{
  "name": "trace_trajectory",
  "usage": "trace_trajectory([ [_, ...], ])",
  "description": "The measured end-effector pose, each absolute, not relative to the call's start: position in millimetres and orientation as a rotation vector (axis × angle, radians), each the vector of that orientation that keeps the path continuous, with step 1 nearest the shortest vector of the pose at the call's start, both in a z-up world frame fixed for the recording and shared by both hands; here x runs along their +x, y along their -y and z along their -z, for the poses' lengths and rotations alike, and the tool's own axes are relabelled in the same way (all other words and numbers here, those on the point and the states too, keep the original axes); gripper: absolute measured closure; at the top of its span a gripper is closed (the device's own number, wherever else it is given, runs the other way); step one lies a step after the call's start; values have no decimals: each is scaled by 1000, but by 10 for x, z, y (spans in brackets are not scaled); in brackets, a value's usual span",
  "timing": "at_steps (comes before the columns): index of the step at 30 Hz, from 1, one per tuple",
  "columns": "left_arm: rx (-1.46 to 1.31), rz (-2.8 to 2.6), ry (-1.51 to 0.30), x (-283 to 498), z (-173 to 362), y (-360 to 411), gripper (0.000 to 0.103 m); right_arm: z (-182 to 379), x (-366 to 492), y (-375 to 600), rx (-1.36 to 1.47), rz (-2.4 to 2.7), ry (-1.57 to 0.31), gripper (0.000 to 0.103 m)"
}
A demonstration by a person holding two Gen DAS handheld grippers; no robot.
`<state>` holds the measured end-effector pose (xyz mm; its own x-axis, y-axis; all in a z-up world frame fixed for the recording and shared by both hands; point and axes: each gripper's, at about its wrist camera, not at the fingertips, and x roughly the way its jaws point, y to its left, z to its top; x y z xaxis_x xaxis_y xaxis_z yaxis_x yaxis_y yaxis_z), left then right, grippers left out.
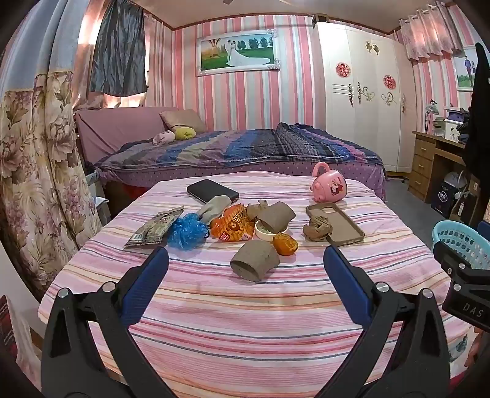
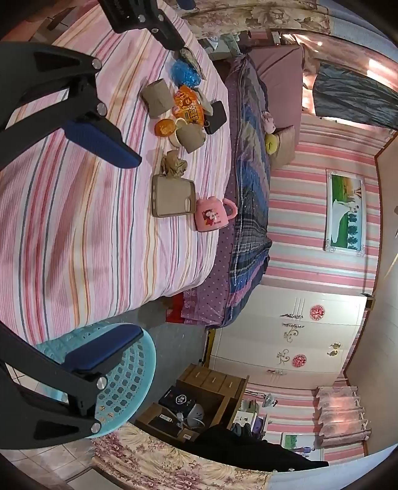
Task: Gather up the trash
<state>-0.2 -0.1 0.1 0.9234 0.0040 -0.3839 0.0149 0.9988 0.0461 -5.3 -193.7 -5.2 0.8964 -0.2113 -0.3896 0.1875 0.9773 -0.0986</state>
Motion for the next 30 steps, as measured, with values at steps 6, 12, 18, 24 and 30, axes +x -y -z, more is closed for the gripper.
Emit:
trace_trajectory([
  [6, 56, 4, -390, -5, -1, 4, 5, 56, -56, 1931, -69, 209, -411, 4],
  [12, 54, 4, -390, -4, -1, 2, 5, 69, -45, 1924, -68, 208, -417, 4],
  [18, 55, 4, -390, -4, 0, 2, 5, 56, -61, 1961, -72, 211, -413, 4],
  [24, 53, 4, -390, -3, -1, -2, 5, 62, -57, 1960, -73, 211, -414, 4],
  [30, 54, 3, -390, -4, -3, -5, 5, 66, -51, 1954, -74, 212, -415, 4],
])
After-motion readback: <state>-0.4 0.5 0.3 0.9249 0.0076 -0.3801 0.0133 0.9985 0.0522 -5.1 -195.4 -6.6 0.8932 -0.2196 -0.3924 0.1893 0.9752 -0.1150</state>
